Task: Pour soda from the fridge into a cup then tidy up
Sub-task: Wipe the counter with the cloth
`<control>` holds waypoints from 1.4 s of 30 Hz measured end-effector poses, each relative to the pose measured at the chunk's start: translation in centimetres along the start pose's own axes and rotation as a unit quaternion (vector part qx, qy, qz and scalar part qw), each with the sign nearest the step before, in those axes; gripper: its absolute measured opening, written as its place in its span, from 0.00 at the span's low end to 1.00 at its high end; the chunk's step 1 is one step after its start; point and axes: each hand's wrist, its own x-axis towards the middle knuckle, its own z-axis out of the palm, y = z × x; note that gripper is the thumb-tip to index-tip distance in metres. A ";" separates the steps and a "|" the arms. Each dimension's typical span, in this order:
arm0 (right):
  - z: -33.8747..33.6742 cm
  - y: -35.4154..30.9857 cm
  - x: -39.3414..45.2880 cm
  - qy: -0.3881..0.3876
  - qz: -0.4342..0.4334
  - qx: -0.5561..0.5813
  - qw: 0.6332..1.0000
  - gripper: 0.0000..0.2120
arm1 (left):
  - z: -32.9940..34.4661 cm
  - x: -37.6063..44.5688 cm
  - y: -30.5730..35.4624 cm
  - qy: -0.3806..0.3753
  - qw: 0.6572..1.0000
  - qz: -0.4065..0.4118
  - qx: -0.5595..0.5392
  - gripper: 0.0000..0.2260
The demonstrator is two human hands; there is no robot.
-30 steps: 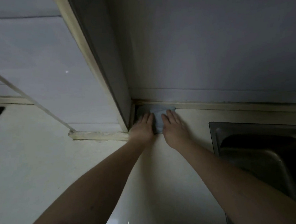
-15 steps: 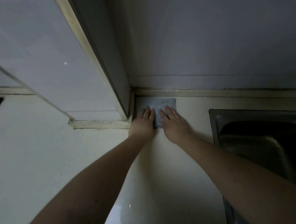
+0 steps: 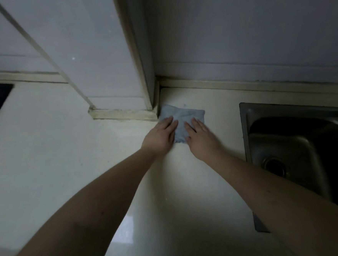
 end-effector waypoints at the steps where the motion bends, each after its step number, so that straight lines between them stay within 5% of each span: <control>1: 0.1 -0.3 -0.4 0.002 0.000 0.007 1.000 0.27 | -0.1 -0.6 0.0 0.003 1.000 0.003 0.001 0.19; 11: 0.4 -3.5 -2.6 -0.019 -0.031 0.038 0.999 0.26 | -0.9 -5.9 -1.2 -0.017 0.999 -0.035 0.004 0.20; 21: -0.3 -8.1 -2.4 -0.134 -0.120 0.091 0.980 0.30 | -1.5 -13.6 -4.4 0.010 0.997 -0.065 0.033 0.18; 27: -1.4 -11.0 -3.0 -0.175 -0.089 0.193 0.961 0.25 | -2.3 -17.9 -4.5 0.017 0.993 -0.077 0.090 0.23; 31: -0.3 -13.0 -1.3 -0.204 0.069 0.294 0.931 0.51 | -2.1 -20.3 -3.7 0.044 0.988 -0.099 0.113 0.23; 39: -1.7 -15.1 -0.7 -0.308 0.135 0.341 0.878 0.30 | 0.5 -24.2 0.9 0.073 0.971 -0.180 0.141 0.22; 42: -2.0 -15.0 -1.8 -0.320 0.111 0.337 0.878 0.34 | 0.8 -24.9 2.6 0.067 0.967 -0.190 0.159 0.22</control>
